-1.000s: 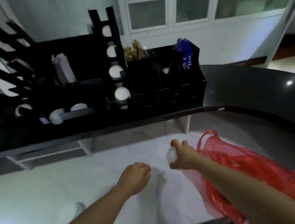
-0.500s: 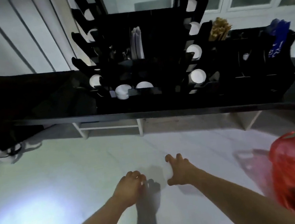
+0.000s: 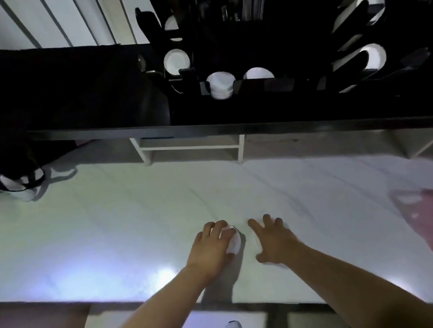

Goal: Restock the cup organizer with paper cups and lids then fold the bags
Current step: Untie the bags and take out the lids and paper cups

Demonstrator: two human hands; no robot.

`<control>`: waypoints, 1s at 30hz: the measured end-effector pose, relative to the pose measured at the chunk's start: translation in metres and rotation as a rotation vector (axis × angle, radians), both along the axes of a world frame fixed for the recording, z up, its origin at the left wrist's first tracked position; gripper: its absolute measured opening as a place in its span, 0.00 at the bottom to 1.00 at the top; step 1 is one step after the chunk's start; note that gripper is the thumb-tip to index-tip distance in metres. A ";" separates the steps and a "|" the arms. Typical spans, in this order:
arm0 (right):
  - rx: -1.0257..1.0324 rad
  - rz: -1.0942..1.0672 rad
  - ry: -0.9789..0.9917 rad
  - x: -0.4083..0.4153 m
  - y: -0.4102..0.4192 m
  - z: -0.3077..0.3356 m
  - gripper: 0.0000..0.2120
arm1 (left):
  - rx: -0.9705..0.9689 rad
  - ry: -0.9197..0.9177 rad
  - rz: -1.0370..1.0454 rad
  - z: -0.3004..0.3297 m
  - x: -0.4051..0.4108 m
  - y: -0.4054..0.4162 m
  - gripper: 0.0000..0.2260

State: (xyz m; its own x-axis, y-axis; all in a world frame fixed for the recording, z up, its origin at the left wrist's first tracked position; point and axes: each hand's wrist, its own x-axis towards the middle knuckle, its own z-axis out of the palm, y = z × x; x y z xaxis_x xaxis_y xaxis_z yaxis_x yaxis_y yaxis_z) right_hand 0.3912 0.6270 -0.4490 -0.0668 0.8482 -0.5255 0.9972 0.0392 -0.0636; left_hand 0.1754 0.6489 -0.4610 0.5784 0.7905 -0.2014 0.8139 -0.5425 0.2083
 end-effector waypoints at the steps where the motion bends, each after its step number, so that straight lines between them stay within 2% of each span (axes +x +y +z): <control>1: -0.006 0.003 -0.001 -0.002 0.001 -0.001 0.48 | -0.007 -0.001 0.005 0.000 -0.002 0.000 0.28; 4: -0.051 -0.002 0.014 -0.002 0.001 0.001 0.56 | -0.036 -0.023 -0.015 0.007 -0.003 -0.002 0.29; 7: -0.034 -0.042 0.063 0.014 -0.004 0.018 0.55 | 0.009 -0.057 -0.054 0.018 0.003 0.005 0.25; 13: 0.044 -0.214 0.097 0.075 -0.028 0.054 0.34 | -0.008 -0.085 -0.118 0.044 0.057 0.013 0.17; 16: 0.067 -0.332 0.078 0.116 -0.046 0.069 0.24 | -0.025 -0.070 -0.204 0.062 0.106 0.009 0.16; 19: 0.091 -0.430 0.046 0.168 -0.076 0.079 0.18 | 0.004 -0.042 -0.309 0.077 0.165 -0.006 0.20; 25: 0.178 -0.602 -0.068 0.282 -0.160 0.097 0.17 | -0.046 -0.034 -0.459 0.097 0.294 -0.047 0.22; 30: 0.336 -0.749 -0.009 0.367 -0.241 0.118 0.17 | -0.037 -0.016 -0.595 0.114 0.406 -0.100 0.17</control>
State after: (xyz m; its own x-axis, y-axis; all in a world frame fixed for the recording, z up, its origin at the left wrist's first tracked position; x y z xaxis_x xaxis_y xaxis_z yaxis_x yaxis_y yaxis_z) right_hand 0.7584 0.3858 -0.3311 0.5827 0.7784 -0.2334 0.7670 -0.6217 -0.1588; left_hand 0.5810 0.5489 -0.3465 0.9230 0.3225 -0.2100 0.3690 -0.8965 0.2452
